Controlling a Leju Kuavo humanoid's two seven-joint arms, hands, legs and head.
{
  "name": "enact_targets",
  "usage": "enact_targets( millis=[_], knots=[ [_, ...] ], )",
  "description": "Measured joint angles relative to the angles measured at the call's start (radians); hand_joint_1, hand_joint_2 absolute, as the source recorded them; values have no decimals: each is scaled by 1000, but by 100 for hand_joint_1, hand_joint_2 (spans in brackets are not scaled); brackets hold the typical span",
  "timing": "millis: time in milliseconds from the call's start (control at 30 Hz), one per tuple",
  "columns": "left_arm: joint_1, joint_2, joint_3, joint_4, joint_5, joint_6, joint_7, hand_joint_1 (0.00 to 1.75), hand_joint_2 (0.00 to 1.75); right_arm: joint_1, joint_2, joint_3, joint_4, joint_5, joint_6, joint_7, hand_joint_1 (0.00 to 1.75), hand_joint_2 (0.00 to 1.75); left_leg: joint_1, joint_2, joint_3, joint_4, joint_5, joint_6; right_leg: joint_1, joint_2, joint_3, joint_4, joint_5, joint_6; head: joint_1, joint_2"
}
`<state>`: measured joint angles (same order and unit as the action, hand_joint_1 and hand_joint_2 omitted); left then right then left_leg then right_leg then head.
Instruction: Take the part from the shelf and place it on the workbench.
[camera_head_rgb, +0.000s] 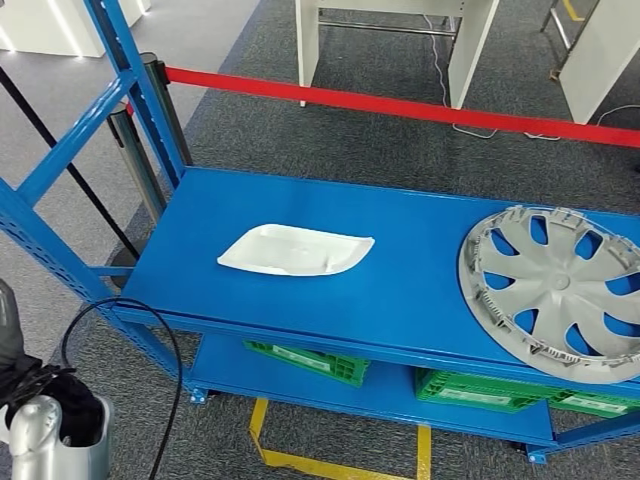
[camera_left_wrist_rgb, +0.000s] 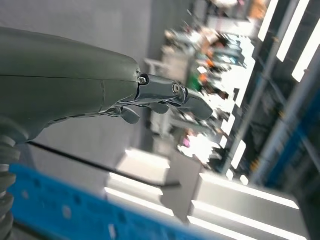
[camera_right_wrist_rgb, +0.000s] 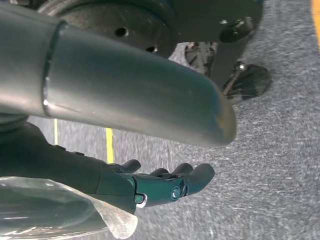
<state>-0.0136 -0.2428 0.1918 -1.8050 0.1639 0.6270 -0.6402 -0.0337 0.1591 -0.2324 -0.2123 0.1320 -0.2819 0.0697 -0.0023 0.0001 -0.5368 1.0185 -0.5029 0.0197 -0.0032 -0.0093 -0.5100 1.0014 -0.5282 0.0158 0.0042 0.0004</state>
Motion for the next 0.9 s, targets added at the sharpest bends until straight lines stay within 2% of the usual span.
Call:
enact_targets(
  millis=[133, 533, 900],
  knots=[
    [-45, 26, -101, 6, -72, 6, -5, 0, 175, -1, 0, 41, 2, 58, 10, 16, 0, 175, 0, 0, 0, 0, 0, 0, 0, 0, 0, 0, 0, 0, 0, 0],
    [-190, 101, -381, 137, -310, 1, 74, 0, 175, -3, 0, 117, 8, 173, 33, 46, 0, 175, 0, 0, 0, 0, 0, 0, 0, 0, 0, 0, 0, 0, 0, 0],
    [-366, 165, -584, 299, -511, -128, 208, 0, 175, -8, 0, 127, 10, 202, 61, 56, 0, 175, 0, 0, 0, 1, 0, 0, 0, 0, 0, 0, 0, 0, 0, 0]
  ],
)
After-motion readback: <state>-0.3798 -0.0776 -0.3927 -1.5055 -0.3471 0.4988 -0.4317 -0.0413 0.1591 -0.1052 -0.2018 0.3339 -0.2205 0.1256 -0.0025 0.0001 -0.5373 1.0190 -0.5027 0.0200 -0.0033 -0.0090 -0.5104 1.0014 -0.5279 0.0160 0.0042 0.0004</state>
